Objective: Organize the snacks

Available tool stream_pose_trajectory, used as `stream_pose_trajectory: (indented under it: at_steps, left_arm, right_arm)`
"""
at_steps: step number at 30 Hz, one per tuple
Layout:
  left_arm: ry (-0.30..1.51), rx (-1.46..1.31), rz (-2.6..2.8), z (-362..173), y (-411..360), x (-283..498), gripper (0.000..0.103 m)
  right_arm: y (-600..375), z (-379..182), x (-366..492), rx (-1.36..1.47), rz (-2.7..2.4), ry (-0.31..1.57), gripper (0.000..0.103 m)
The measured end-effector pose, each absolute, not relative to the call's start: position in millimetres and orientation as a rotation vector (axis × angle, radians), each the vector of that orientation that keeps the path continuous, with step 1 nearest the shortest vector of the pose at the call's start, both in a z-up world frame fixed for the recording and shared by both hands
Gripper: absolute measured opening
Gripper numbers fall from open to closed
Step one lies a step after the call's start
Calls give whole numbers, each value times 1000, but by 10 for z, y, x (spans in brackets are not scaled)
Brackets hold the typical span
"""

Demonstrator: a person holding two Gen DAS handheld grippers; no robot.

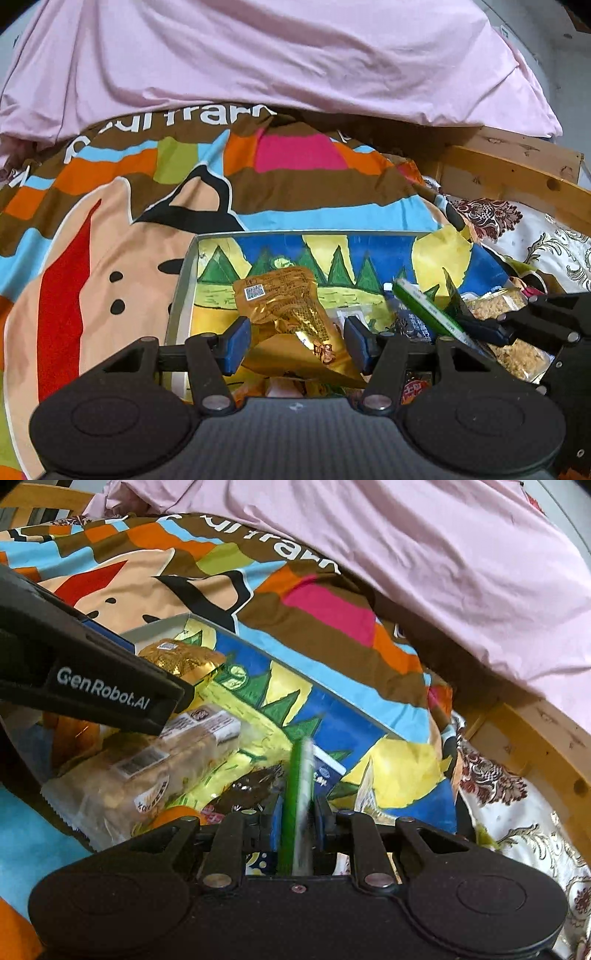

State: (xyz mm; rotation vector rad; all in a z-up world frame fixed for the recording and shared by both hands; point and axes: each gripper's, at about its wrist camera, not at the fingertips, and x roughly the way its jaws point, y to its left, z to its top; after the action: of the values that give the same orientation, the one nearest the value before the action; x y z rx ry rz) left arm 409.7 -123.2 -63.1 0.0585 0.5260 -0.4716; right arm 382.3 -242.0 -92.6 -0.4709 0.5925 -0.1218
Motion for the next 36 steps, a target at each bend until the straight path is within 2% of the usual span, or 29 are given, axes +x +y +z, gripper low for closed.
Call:
stream_pose_trajectory:
  at_steps: [7,9,16,24,28,30,34,36]
  left_arm:
    - [557,33,-485,-640,-1233,4109,62]
    - [555,29,-484,-629,-1241,4091,66]
    - [554,8,-487,-565,-1241,4035,72]
    - [520,-69,-481,-315,-1169,3903,81]
    - [488,-64,-479,-139,-1157,3772,86]
    - [473,-67,-478,-43,-1141,3693,93]
    - [451,-71,-472,154,-1089,3522,99]
    - [442,-76,-458,247,-1052,3431,102]
  right_arm:
    - [-2468,-882,3760,-454,-127,581,26]
    - [-2491,-859,3741,-440,-132,580,27]
    - [-2575,-630,3609,-375,-148,513,50]
    - [-2765,-234,3344,-282,-211,418,65]
    - [-2843,-8,3182,-220,-214,373,84]
    - [-2878,88,3074,-191,-204,356,87]
    - [-2928,250,2857,-165,-215,323,96]
    - [-2952,323,2737,-150,-215,308,97]
